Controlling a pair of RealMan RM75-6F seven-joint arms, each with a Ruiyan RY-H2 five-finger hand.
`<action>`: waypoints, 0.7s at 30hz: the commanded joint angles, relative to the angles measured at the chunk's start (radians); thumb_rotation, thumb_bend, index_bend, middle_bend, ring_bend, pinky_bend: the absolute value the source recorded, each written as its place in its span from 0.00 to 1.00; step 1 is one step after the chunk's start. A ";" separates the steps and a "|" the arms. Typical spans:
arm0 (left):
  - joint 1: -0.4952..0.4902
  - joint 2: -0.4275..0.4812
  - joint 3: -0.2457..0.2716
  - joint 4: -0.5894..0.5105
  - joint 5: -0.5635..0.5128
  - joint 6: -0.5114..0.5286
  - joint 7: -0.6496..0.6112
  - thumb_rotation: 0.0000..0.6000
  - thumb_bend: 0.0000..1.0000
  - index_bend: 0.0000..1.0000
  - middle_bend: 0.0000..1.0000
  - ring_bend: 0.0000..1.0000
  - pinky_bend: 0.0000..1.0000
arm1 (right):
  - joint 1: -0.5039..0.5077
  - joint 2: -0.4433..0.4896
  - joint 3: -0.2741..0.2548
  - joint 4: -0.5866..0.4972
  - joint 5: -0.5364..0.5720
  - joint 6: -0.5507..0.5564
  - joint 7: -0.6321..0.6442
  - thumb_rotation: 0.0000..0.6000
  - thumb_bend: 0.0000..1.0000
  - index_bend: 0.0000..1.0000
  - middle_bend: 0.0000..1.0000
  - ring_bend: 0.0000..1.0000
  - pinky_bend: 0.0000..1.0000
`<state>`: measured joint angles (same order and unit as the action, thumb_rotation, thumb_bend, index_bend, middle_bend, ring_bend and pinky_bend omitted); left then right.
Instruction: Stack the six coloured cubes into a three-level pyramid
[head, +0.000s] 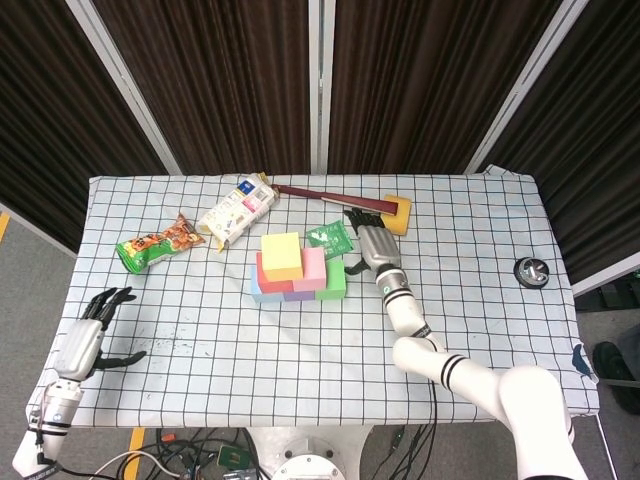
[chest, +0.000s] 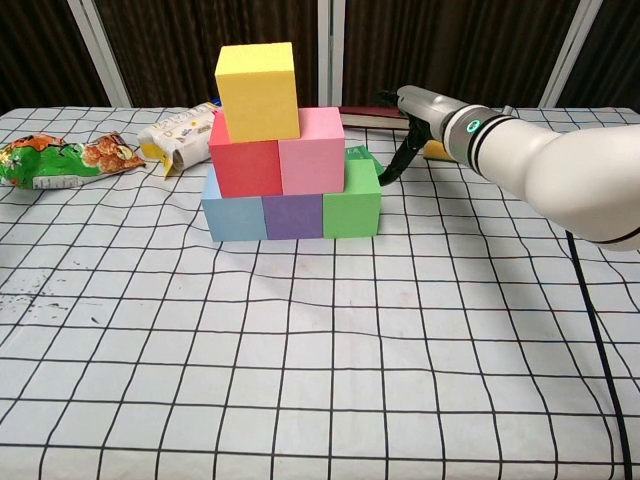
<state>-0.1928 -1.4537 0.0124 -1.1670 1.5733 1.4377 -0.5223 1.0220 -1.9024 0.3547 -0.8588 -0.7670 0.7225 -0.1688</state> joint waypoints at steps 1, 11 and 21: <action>0.000 0.000 0.000 0.000 0.000 -0.001 -0.001 1.00 0.00 0.08 0.17 0.03 0.07 | -0.005 0.006 0.003 -0.004 -0.002 0.001 -0.005 1.00 0.00 0.00 0.00 0.00 0.00; 0.002 0.014 -0.004 -0.009 -0.004 0.002 0.007 1.00 0.00 0.08 0.17 0.03 0.07 | -0.110 0.227 -0.035 -0.292 -0.150 0.161 -0.049 1.00 0.01 0.00 0.00 0.00 0.00; 0.008 0.076 -0.022 -0.060 -0.006 0.036 0.144 1.00 0.00 0.10 0.17 0.03 0.07 | -0.408 0.656 -0.280 -0.951 -0.276 0.554 -0.413 1.00 0.03 0.00 0.00 0.00 0.00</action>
<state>-0.1860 -1.3934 -0.0044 -1.2096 1.5656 1.4631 -0.4087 0.7714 -1.4458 0.2069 -1.5516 -0.9795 1.0936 -0.4141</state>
